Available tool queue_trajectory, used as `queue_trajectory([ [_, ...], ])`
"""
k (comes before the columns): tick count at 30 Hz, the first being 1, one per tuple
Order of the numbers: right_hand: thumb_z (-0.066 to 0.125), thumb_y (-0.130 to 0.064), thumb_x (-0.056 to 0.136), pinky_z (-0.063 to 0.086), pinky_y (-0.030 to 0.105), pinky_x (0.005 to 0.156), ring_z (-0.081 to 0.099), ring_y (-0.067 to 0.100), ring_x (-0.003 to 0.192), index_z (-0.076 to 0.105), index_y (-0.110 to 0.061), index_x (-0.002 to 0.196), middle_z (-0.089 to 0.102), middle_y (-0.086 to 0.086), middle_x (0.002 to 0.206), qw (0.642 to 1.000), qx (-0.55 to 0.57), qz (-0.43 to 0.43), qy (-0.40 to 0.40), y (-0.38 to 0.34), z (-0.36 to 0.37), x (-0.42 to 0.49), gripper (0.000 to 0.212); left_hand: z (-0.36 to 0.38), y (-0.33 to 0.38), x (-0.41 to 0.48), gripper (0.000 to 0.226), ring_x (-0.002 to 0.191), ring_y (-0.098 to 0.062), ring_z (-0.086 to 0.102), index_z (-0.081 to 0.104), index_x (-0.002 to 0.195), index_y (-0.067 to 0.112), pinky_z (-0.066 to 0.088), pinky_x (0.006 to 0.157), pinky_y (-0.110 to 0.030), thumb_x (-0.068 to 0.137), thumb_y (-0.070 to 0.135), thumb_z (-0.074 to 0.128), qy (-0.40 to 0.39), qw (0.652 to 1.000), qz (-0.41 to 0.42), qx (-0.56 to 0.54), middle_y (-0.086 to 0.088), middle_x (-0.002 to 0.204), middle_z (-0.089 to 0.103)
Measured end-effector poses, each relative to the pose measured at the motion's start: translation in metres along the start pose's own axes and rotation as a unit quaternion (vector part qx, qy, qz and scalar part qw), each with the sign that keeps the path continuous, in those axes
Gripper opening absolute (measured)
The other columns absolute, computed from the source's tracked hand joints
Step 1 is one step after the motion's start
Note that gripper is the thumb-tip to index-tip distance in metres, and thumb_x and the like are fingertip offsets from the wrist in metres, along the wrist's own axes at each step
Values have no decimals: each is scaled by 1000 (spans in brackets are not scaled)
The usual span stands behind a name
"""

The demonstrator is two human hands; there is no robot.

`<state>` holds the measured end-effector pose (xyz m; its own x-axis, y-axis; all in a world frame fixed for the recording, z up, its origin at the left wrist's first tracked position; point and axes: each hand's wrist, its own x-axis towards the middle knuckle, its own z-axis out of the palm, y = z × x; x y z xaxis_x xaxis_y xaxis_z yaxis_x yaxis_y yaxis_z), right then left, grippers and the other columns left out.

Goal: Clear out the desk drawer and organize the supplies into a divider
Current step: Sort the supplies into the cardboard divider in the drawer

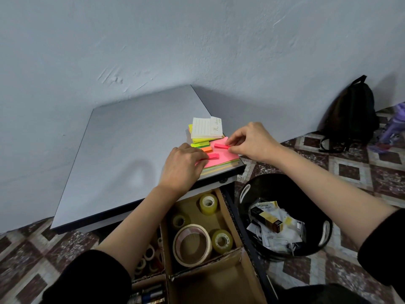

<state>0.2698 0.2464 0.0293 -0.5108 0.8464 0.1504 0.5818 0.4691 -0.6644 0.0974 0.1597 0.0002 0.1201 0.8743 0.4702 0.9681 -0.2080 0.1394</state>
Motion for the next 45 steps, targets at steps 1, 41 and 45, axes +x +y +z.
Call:
queue_trajectory([
  [1,72,-3,78,45,7,68,56,3,69,73,-4,99,72,9,97,1000,0,0,0,-1,-1,0,22,-1,1,1,10,81,-30,64,76,84,10,47,65,-36,79,13,67,-4,1000,-6,2,-5,85,74],
  [41,69,5,77,40,-1,49,52,-9,42,73,-4,97,65,0,69,997,16,66,-22,-20,3,-9,22,-48,23,2,11,61,0,52,75,77,14,36,58,-5,68,10,81,-153,957,-189,-160,12,63,60],
  [45,67,10,77,48,10,46,56,2,36,70,6,97,59,-8,40,984,131,112,-45,-25,8,-38,21,-61,25,-35,10,54,6,55,74,69,14,37,55,-3,65,10,82,-166,931,-226,-235,16,55,63],
])
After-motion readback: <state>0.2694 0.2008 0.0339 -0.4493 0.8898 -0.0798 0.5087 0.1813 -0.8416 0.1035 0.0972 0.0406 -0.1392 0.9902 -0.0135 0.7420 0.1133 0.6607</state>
